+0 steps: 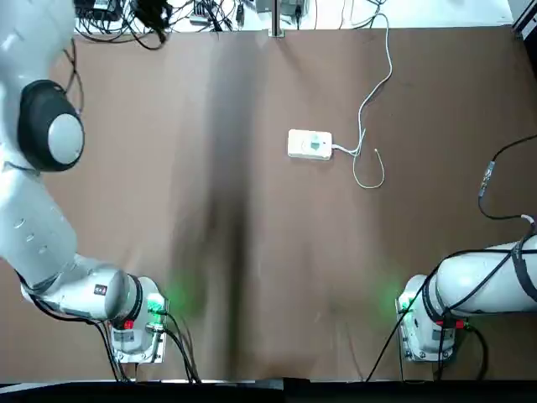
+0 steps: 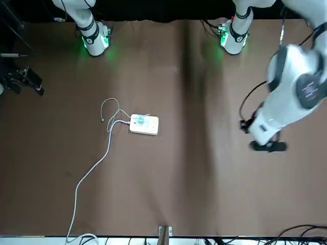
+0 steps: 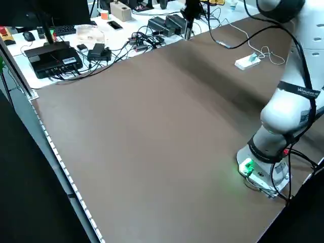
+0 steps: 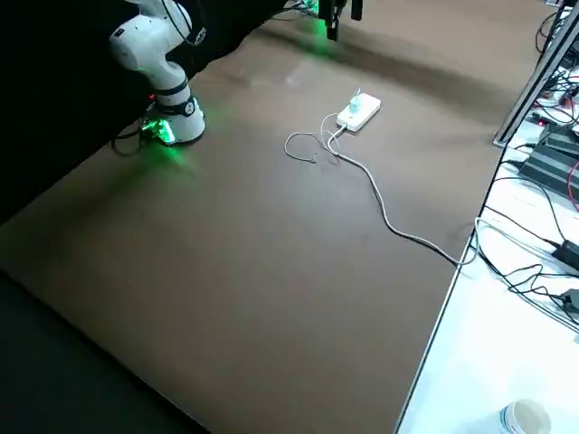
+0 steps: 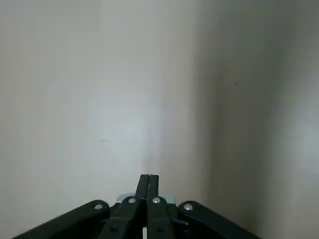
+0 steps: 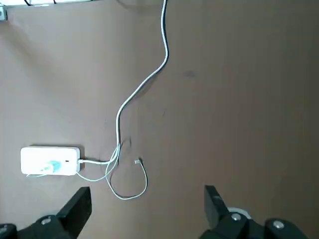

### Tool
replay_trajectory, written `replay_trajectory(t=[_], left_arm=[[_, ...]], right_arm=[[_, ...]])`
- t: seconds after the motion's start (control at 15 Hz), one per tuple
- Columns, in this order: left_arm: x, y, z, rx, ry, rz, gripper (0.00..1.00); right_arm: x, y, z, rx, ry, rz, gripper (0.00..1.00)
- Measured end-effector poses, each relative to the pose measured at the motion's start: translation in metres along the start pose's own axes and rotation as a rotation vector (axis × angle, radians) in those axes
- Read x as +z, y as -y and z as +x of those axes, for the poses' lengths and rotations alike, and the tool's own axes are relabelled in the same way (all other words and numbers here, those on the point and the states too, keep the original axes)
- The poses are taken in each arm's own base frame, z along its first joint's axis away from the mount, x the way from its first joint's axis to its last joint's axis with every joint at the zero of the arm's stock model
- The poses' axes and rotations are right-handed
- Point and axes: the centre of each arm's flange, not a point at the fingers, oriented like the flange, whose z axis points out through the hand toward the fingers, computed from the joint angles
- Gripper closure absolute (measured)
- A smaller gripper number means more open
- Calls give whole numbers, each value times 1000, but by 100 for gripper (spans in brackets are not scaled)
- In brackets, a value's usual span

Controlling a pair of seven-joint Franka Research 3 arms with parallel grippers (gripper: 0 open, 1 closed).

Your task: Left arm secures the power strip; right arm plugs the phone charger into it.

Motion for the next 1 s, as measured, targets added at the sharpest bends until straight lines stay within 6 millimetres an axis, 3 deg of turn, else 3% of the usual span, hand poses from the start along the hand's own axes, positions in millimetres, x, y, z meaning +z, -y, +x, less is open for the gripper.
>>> replay_trajectory(t=[0.13, 0.33, 0.53, 0.6, 0.8, 0.93, 1.0], left_arm=[[-22, 22, -11, -29, 5, 4, 99], [-40, 36, -25, -49, 22, 8, 99], [-83, 61, -44, -86, -39, -2, 99], [-98, 66, -52, -93, -59, -4, 94], [-120, 70, -67, -97, -91, -10, 68], [-125, 71, -70, -67, -100, -9, 37], [-125, 73, -70, -57, -102, -9, 33]], right_arm=[[0, -3, 0, 5, 0, -2, 0], [0, -10, 1, 17, -1, -3, 0], [0, -11, 1, 20, -1, -4, 0], [0, -12, 1, 21, -1, -4, 0], [0, -15, 2, 26, -1, -5, 0], [0, -14, 2, 25, 1, -5, 0], [1, -15, 2, 26, 2, -5, 0]])
